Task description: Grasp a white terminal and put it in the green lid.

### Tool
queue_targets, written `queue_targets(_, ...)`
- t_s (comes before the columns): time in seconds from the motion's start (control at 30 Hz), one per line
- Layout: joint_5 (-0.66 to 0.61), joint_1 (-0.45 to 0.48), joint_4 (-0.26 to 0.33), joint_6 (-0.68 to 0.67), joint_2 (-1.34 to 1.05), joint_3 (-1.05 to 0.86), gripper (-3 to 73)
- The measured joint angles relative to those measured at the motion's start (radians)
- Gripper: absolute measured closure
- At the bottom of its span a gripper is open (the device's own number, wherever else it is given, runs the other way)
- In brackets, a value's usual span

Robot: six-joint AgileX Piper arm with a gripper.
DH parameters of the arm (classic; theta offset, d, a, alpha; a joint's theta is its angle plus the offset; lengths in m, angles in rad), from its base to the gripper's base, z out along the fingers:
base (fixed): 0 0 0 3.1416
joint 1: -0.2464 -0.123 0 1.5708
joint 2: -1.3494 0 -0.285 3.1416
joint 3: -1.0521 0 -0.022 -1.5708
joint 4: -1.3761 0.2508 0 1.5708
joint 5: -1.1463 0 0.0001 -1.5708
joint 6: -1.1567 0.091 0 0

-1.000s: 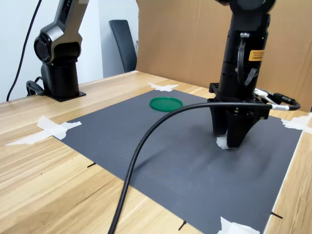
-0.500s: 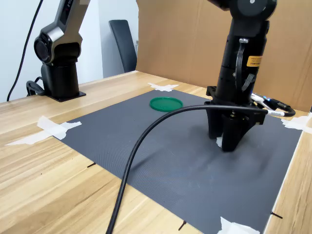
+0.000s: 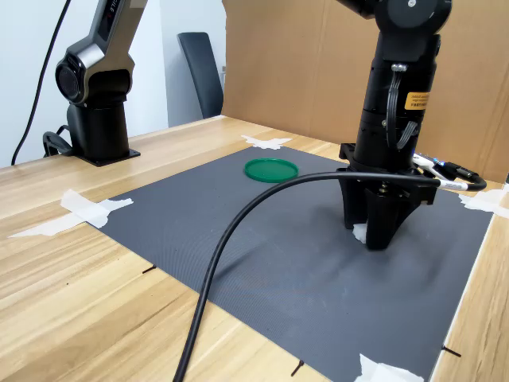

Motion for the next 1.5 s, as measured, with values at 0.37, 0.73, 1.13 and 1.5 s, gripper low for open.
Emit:
queue_targets(0.37,-0.010,0.000,0.003,0.032,0.000,0.000,21.2)
queue_targets(0.73,-0.019,0.000,-0.001,0.068,0.000,0.000,43.1)
queue_targets(1.13,-0.055,0.000,0.026,0.064,-0.072,0.000,43.1)
queue_targets(1.5,-0.089,0.000,0.075,0.052,-0.294,-0.003,43.1)
